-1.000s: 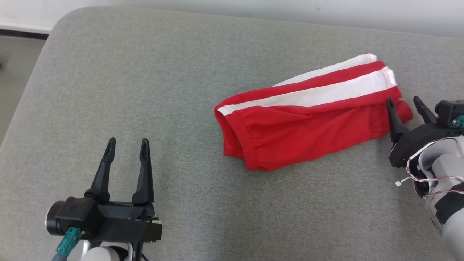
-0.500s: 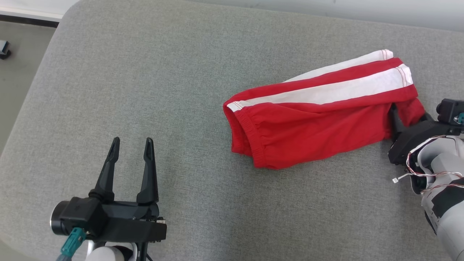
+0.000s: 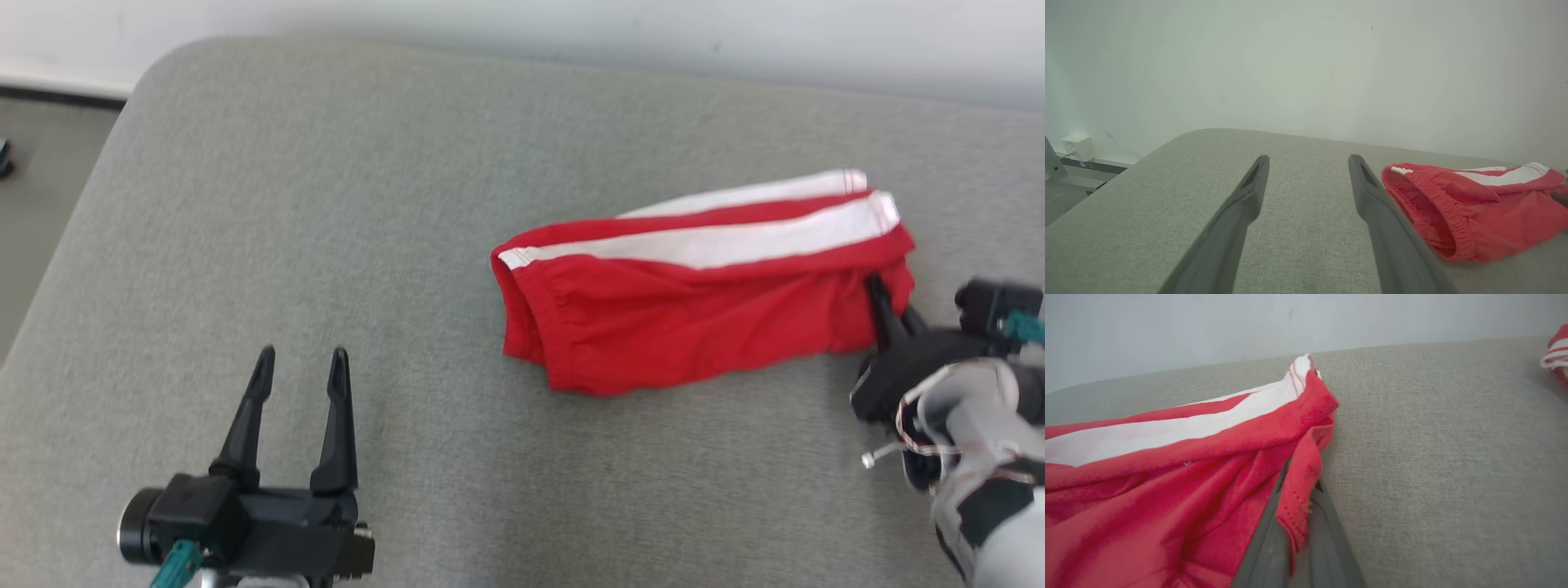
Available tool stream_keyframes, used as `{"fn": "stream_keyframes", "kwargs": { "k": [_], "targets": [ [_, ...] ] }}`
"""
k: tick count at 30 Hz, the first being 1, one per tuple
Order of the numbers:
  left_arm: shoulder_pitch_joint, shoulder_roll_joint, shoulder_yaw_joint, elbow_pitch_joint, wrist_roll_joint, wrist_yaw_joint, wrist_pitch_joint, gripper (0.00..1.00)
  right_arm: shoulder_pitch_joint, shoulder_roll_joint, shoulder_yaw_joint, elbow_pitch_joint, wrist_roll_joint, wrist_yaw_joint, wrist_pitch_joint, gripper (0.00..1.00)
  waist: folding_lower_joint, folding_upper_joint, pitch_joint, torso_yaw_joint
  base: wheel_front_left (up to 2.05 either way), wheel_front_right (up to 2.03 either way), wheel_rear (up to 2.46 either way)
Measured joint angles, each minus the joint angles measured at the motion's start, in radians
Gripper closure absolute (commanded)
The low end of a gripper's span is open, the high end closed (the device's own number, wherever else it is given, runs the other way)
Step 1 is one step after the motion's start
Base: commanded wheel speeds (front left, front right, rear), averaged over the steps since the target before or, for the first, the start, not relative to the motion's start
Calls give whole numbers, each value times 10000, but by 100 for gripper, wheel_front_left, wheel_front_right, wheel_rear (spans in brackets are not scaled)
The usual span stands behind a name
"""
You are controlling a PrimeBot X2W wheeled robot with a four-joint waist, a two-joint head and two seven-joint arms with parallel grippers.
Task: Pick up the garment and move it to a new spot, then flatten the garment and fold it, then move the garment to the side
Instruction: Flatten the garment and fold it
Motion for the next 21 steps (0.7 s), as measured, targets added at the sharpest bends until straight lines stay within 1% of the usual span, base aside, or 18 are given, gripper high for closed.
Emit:
{"fn": "stream_keyframes", "kwargs": {
  "k": [5, 7, 10, 11, 12, 16, 18, 21],
  "targets": [
    [333, 0, 180, 12, 182, -90, 0, 0, 1346, -234, 15, -1187, 487, 0, -61, 100, 0, 0, -458, -345, 0, 0, 0],
    [418, 0, 207, 17, 244, -121, 0, 0, 1650, -280, -19, -1407, 570, 0, -71, 100, -1, 0, -550, -415, 0, 0, 0],
    [620, 0, 314, -31, 368, -167, 0, 0, 2509, -453, -336, -2115, 704, 0, -82, 100, -1, 0, -818, -633, 0, 0, 0],
    [696, 0, 378, -88, 462, -186, 0, 0, 3057, -527, -625, -2550, 706, 0, -84, 100, -1, 0, -969, -790, 0, 0, 0],
    [696, 0, 378, -88, 462, -186, 0, 0, 3057, -527, -625, -2550, 706, 0, -84, 100, -1, 0, -969, -790, 0, 0, 0],
    [879, 0, 589, -144, 600, -255, 0, 0, 4130, -514, -1039, -3131, 673, 0, -84, 100, -2, 0, -1204, -1088, 0, 0, 0],
    [975, 0, 686, -178, 629, -268, 0, 0, 4419, -483, -1254, -3218, 596, 0, -84, 0, -1, 0, -1290, -1232, 0, 0, 0],
    [1051, 2, 719, -186, 642, -334, 0, 0, 4634, -470, -1450, -3244, 431, 0, -23, 0, -1, 0, -1396, -1403, 0, 0, 0]
  ]
}}
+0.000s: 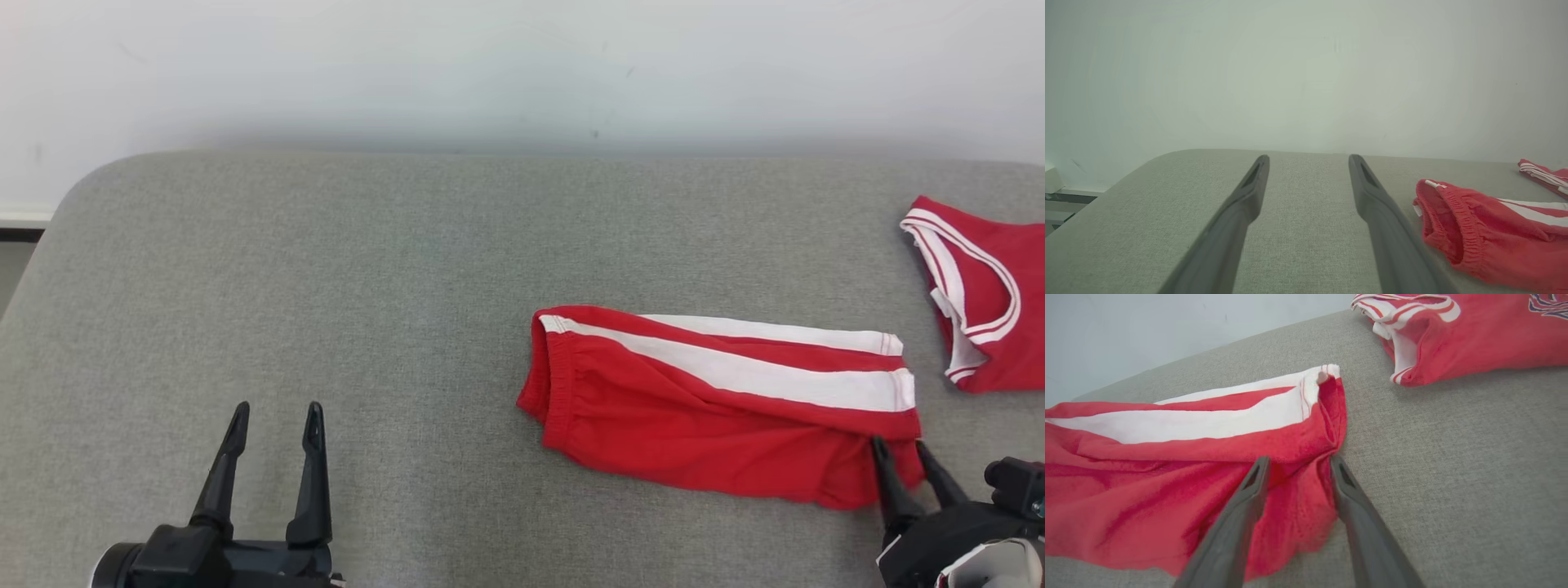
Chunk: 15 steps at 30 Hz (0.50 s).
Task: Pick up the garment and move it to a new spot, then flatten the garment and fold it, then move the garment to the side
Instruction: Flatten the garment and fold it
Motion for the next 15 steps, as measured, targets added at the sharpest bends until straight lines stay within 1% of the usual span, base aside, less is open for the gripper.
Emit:
{"fn": "stream_keyframes", "kwargs": {
  "k": [4, 8, 15],
  "targets": [
    [130, -2, -77, -54, 15, -6, 0, 0, -55, -35, -198, -265, -374, 0, 123, 0, 0, 0, -127, -120, 0, 0, 0],
    [177, -2, -96, -71, 13, -8, 0, 0, -278, -192, -353, -548, -849, 0, 487, 0, 0, 0, -207, -145, 0, 0, 0],
    [168, -2, -56, -84, 13, -17, 0, 0, -1082, -458, -610, -372, -1737, 0, 2065, 0, 1, 1, -157, -147, 0, 0, 0]
  ]
}}
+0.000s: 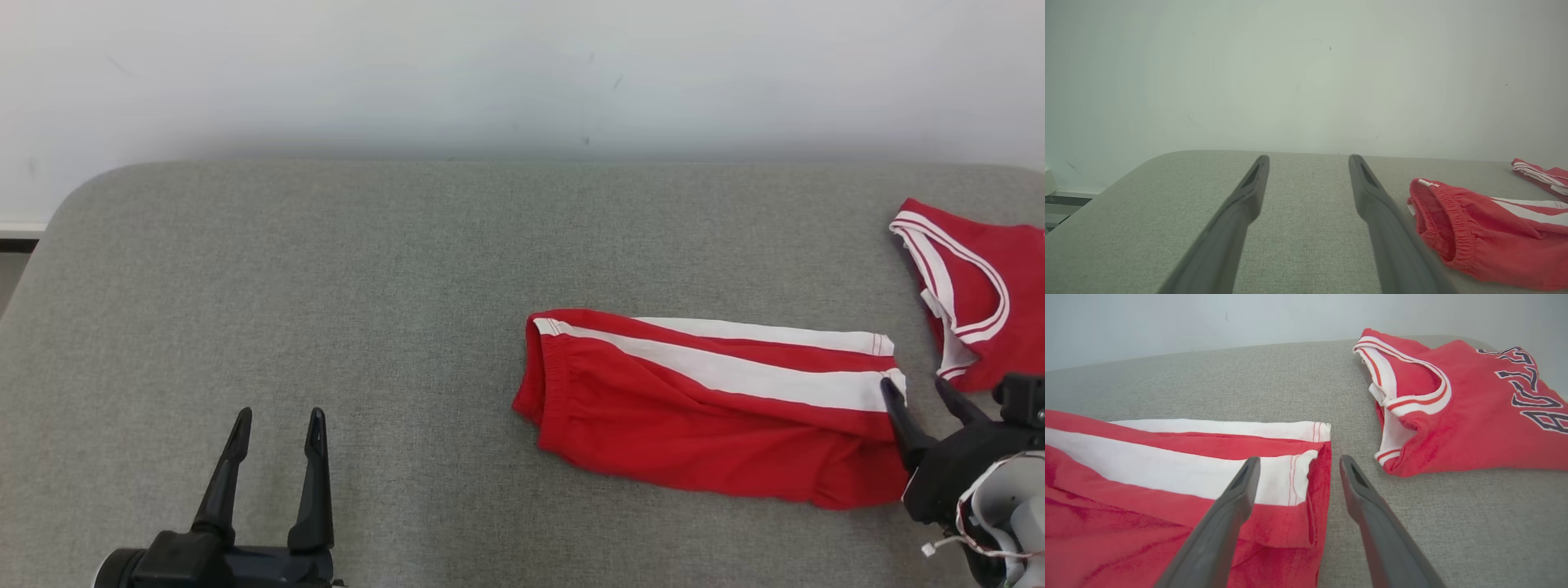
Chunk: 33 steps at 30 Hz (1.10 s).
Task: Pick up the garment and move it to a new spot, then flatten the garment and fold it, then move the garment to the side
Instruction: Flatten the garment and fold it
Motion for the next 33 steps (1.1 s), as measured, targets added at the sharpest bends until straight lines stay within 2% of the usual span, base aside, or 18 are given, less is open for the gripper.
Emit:
{"fn": "stream_keyframes", "kwargs": {
  "k": [7, 18, 20, 21, 28, 33],
  "targets": [
    [-68, -2, -42, -58, -59, -2, 0, 0, -423, -33, -217, 782, -217, 0, 1292, 0, 0, 0, 237, 159, 0, 0, 0],
    [-191, 0, -65, -48, -84, 2, 0, 0, -827, 328, -209, 1695, 221, -6, 2479, 0, 1, 0, 477, 415, 0, 0, 0],
    [-191, -2, -77, -50, -86, 12, 0, 0, -887, 372, -138, 1726, 435, -35, 2734, 83, 0, 0, 470, 410, 0, 0, 0],
    [-191, 0, -88, -50, -88, 17, 0, 0, -910, 372, -75, 1724, 525, -35, 2918, 100, 0, -1, 465, 408, 0, 0, 0],
    [-207, -2, -113, 82, -79, 25, 0, 0, -1095, 159, 58, 1875, 882, 8, 3260, 100, 0, 0, 319, 433, 0, 0, 0],
    [-189, 0, -6, 130, -58, 12, 0, 0, -1138, -596, 372, 1793, 667, 2, 3221, 100, 1, 0, 114, 457, 0, 0, 0]
  ]
}}
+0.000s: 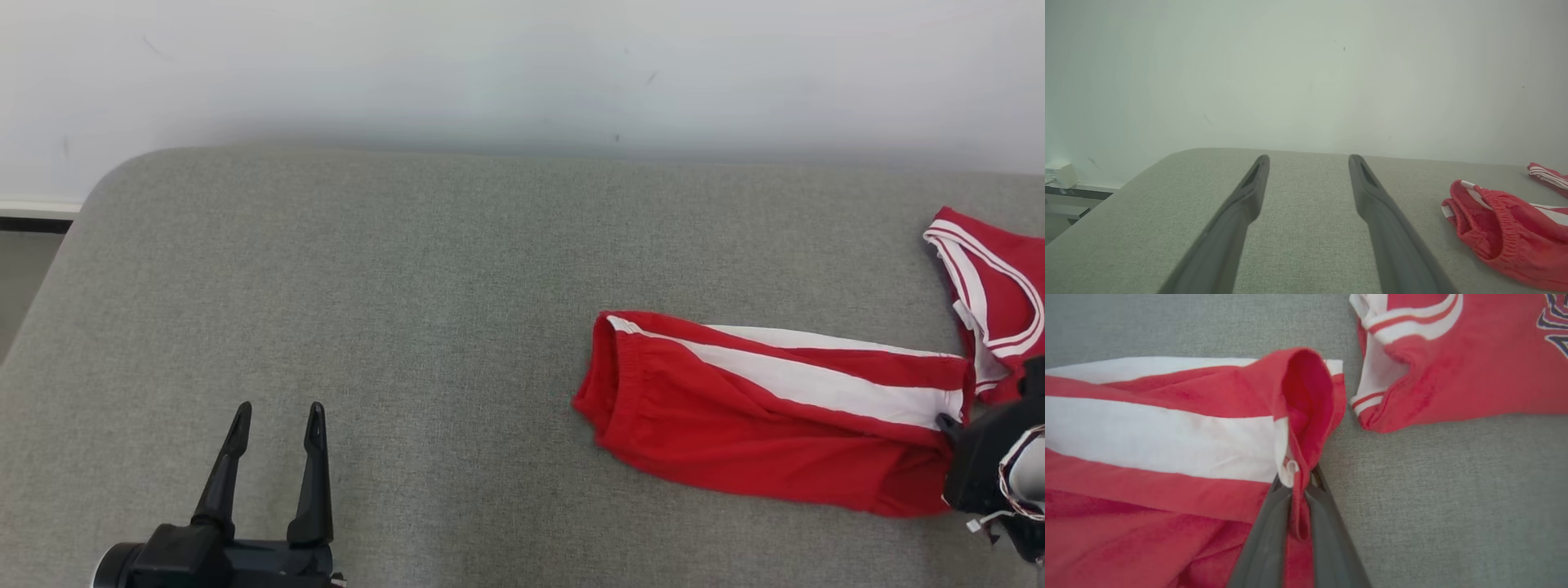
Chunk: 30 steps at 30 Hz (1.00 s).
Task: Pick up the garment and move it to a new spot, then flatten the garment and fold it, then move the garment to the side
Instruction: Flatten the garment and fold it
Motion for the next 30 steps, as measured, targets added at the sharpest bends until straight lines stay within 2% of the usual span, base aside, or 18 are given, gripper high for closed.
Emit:
{"fn": "stream_keyframes", "kwargs": {
  "k": [6, 16, 21, 30],
  "targets": [
    [221, 0, 86, -23, 2, -4, 0, 0, -161, -13, 186, -752, 318, -2, 136, 100, 0, 0, -186, -90, 0, 0, 0],
    [258, -2, 61, -54, 2, -6, 0, 0, -187, 487, 669, -2878, 1356, -2, 980, 100, 0, 0, -361, -408, 0, 0, 0],
    [238, -2, -102, -40, -23, -4, 0, 0, -401, 1060, 957, -3664, 1678, -2, 1618, 100, 0, 0, -352, -405, 0, 0, 0],
    [90, -2, -378, 52, -251, 61, 0, 0, -642, 2142, 1193, -3730, 1795, -2, 2439, 100, 0, 0, -204, -80, 0, 0, 0]
  ]
}}
